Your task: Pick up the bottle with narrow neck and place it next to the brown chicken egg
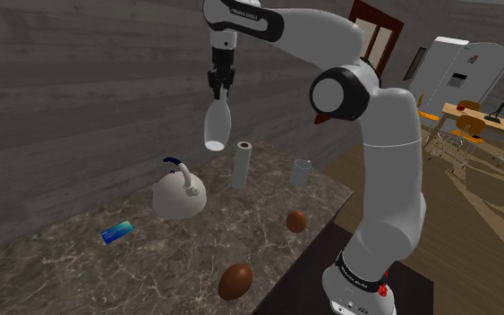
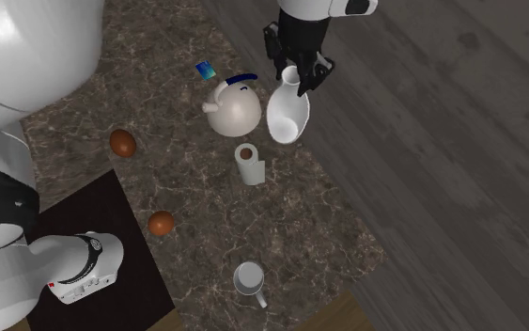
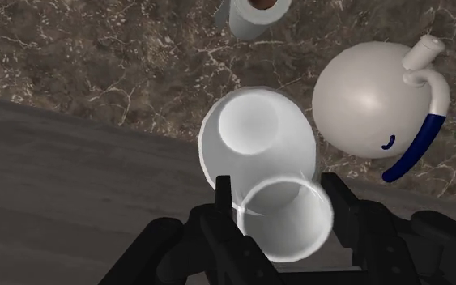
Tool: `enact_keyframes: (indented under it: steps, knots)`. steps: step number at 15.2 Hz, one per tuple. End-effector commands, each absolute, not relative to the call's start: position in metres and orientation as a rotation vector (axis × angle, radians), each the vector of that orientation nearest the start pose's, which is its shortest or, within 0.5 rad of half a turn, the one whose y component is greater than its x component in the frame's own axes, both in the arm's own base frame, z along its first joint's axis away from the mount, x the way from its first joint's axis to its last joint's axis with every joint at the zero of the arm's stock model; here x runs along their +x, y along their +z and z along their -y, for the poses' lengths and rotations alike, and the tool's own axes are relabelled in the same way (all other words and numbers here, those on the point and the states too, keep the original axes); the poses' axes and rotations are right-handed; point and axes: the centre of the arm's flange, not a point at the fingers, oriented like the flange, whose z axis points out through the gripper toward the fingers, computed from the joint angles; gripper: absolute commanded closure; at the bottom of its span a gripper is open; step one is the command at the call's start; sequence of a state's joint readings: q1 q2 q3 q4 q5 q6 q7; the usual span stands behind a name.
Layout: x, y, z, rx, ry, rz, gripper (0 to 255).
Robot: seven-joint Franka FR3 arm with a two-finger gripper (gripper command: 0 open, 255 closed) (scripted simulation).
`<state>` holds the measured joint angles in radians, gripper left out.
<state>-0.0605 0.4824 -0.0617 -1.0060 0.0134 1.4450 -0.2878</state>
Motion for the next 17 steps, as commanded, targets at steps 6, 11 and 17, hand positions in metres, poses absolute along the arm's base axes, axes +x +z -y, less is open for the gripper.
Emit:
enact_keyframes:
  steps: [6, 11, 17]
  knots:
    - [0.595, 0.615, 0.041, -3.138, 0.051, 0.275, 255]
    - [0.539, 0.643, 0.021, -3.138, 0.051, 0.275, 255]
    - [0.471, 0.676, -0.003, -3.138, 0.051, 0.275, 255]
